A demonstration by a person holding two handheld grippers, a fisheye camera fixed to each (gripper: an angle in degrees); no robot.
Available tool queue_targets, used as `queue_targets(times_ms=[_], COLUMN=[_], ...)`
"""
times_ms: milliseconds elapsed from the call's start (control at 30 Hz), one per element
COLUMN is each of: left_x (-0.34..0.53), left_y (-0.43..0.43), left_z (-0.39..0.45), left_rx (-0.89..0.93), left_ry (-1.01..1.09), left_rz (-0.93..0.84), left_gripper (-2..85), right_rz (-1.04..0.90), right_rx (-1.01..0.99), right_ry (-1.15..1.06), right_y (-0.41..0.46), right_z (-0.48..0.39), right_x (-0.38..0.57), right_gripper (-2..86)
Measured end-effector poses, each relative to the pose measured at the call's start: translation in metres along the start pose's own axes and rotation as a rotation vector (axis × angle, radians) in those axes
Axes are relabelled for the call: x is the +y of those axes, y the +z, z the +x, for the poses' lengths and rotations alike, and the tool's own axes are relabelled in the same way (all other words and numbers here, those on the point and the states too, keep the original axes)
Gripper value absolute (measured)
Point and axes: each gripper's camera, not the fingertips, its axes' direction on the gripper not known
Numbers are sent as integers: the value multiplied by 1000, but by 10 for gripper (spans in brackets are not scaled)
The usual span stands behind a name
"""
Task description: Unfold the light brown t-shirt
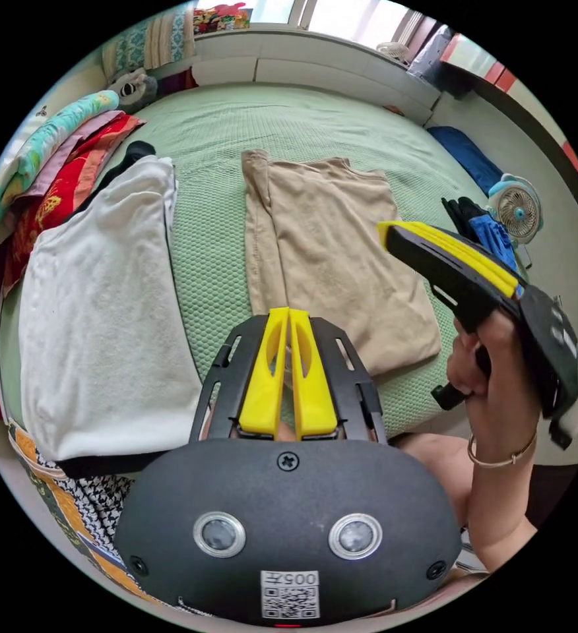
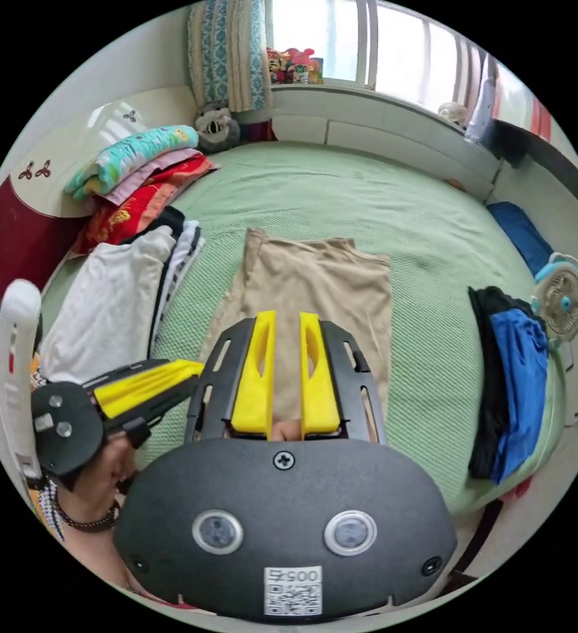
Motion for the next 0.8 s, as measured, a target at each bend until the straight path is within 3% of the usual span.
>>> queue_targets(times_ms=[100, 267, 633, 800], left_x=[3, 10, 24, 5], left_y=[7, 9, -29, -77], left_z=[15, 36, 40, 47], left_rx=[-42, -159, -104, -97], left_ry=[57, 118, 51, 55], left_rz=[-13, 11, 13, 126], left_gripper=[-7, -7, -7, -6], right_rz=[78, 31, -66, -67], right_rx=[46, -144, -150, -177], right_ry=[-13, 57, 4, -18], right_y=[-17, -26, -21, -24], right_z=[11, 38, 33, 26], right_x=[35, 40, 35, 36], right_gripper=[-6, -10, -13, -12])
